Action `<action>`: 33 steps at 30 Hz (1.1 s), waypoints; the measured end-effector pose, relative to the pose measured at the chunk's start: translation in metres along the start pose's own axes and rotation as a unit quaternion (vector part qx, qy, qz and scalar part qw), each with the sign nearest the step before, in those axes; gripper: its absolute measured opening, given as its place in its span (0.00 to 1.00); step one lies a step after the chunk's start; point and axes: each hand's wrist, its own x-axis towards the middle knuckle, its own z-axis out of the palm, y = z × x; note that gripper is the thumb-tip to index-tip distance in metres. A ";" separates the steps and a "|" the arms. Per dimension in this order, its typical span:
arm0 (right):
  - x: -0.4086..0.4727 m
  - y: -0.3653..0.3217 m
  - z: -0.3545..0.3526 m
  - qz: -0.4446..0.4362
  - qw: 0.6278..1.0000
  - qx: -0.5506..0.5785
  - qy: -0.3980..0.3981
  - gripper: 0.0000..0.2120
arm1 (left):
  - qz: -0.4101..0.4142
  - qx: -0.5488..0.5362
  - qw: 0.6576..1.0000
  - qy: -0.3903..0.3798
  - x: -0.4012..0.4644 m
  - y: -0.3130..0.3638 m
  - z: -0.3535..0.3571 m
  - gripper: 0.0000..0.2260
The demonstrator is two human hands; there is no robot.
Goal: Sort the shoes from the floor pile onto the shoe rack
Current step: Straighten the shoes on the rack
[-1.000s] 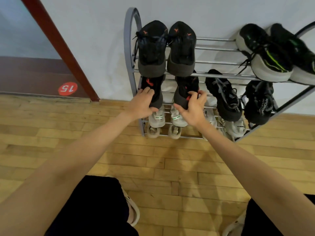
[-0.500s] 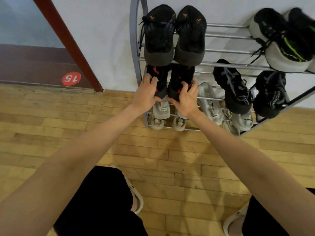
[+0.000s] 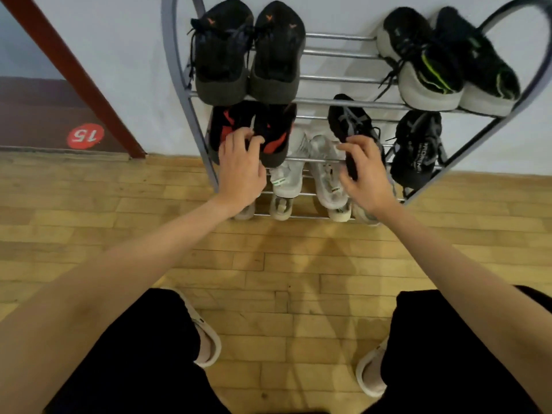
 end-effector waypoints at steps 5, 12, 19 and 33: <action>-0.024 0.067 -0.039 0.137 0.987 -0.065 0.049 0.18 | 0.088 -0.059 0.991 -0.087 0.005 0.064 0.021 0.21; -0.021 0.113 -0.053 0.262 0.960 -0.066 -0.076 0.43 | 0.038 -0.103 0.976 -0.189 0.033 0.140 0.059 0.36; -0.019 0.133 -0.042 0.245 0.961 -0.069 -0.103 0.42 | -0.018 -0.140 0.959 -0.247 0.047 0.175 0.094 0.44; -0.084 0.140 -0.102 0.173 0.977 0.107 0.061 0.31 | -0.080 -0.217 0.964 -0.131 0.041 0.192 0.110 0.28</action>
